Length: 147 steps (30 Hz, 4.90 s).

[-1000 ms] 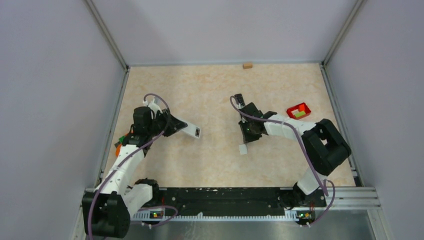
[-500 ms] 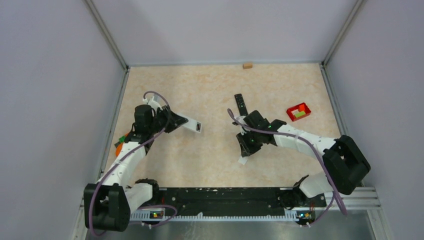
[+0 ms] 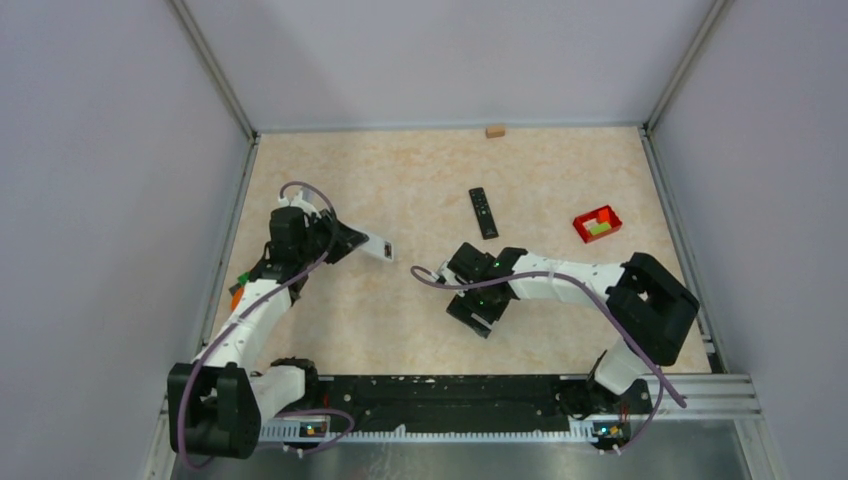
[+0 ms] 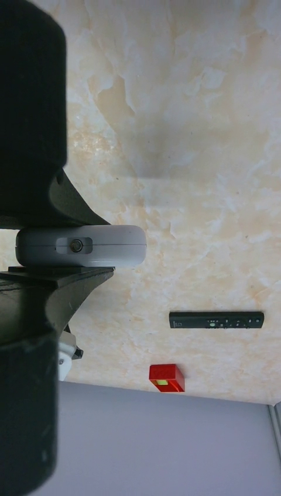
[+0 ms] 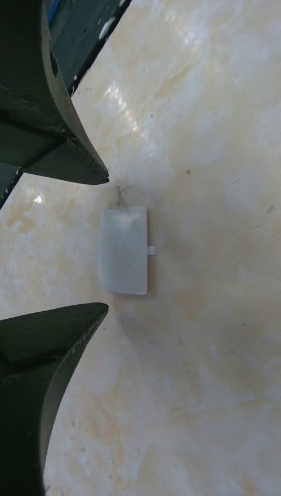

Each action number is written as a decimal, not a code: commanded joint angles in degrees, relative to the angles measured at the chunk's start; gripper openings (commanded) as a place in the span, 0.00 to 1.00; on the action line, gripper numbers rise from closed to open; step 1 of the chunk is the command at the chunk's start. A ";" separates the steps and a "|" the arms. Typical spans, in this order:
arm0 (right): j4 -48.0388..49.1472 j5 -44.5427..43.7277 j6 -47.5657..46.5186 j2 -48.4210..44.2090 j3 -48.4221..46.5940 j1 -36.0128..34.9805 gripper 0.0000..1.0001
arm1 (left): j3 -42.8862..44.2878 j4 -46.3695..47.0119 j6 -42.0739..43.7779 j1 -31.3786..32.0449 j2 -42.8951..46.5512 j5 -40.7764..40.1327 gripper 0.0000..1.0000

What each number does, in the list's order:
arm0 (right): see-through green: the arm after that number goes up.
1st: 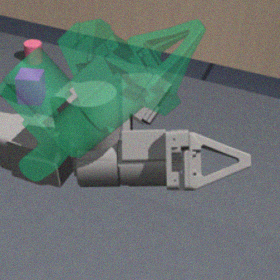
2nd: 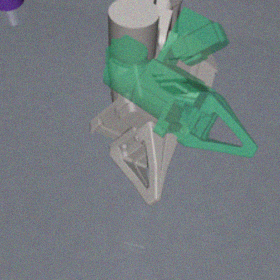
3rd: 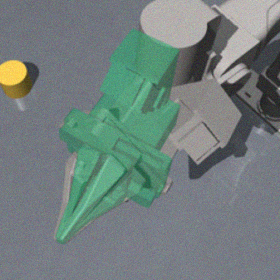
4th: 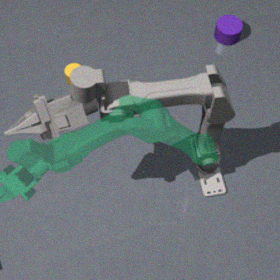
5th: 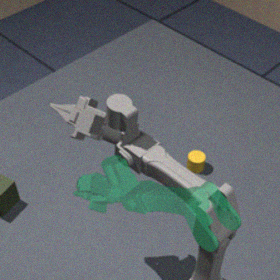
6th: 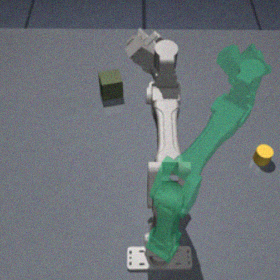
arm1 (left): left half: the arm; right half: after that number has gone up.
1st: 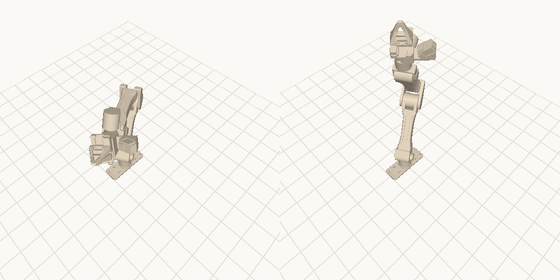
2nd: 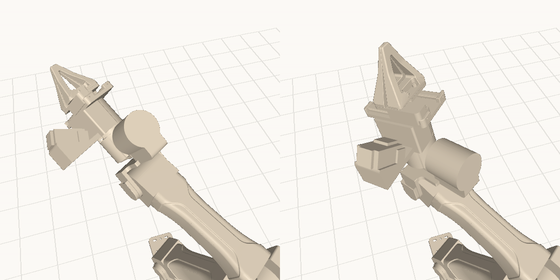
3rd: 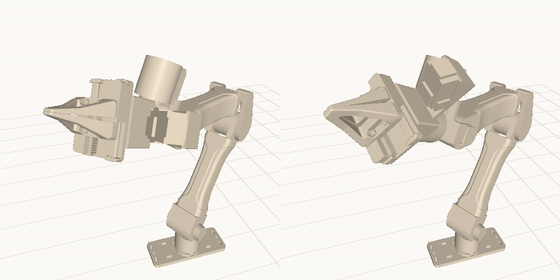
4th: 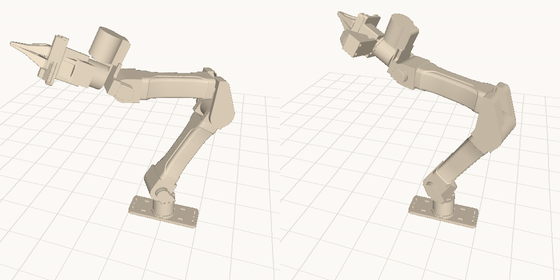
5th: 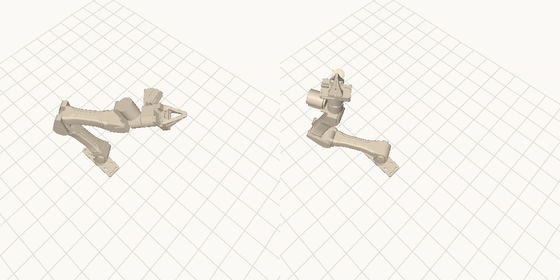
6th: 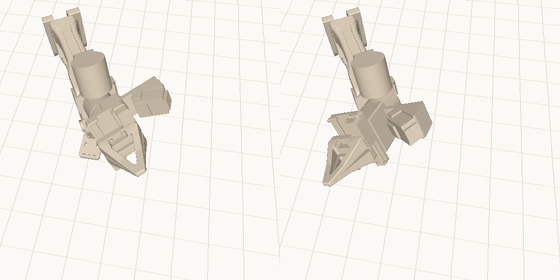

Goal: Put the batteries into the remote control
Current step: Pick up the battery cover at the center of the board, then load the battery cover into the remote control.

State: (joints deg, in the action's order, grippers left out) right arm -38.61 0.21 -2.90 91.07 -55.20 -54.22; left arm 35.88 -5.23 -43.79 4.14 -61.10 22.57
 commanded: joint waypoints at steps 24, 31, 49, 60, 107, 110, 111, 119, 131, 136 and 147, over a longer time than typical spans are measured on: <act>-0.73 -0.64 -5.73 3.72 -1.29 2.35 0.39 | 2.59 2.77 -0.16 -0.27 -3.12 2.88 0.00; 5.02 -5.00 -5.52 -5.01 0.60 2.32 0.37 | -0.70 14.08 -2.25 2.73 -7.42 13.44 0.00; 19.58 -0.38 -6.42 -23.13 7.44 -0.19 0.39 | -1.31 32.33 -2.85 19.53 -20.02 23.35 0.00; 16.54 0.27 -6.66 -19.13 3.51 -0.58 0.39 | -2.70 35.48 -4.29 21.34 -18.79 21.80 0.00; 15.47 1.49 -7.74 -11.34 -1.40 -0.82 0.40 | -0.21 32.40 -1.33 21.34 -17.15 22.82 0.00; 15.26 2.49 -7.89 -11.03 -1.48 -0.82 0.40 | -0.11 32.31 -1.34 21.34 -17.08 22.76 0.00; 15.09 2.89 -8.05 -10.84 -1.60 -0.82 0.40 | -0.11 32.37 -1.37 21.31 -17.07 22.66 0.00; 14.69 3.57 -8.44 -10.39 -1.91 -0.82 0.40 | -0.19 32.31 -1.52 21.30 -16.77 22.15 0.00; 15.74 2.10 -7.89 -10.10 -1.93 -0.80 0.41 | -0.61 32.39 -2.96 21.34 -16.27 20.05 0.00; 16.26 1.01 -6.34 -9.13 -2.10 -0.81 0.41 | -1.06 33.07 -5.21 21.31 -15.94 17.23 0.00; 16.71 1.52 -5.85 -7.96 -2.65 -0.81 0.41 | -1.59 34.78 -5.03 21.34 -15.95 20.33 0.00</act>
State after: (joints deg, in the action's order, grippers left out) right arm -24.47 -0.16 -9.37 82.19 -54.89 -54.37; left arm 33.52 23.05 -48.05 25.21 -79.26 40.03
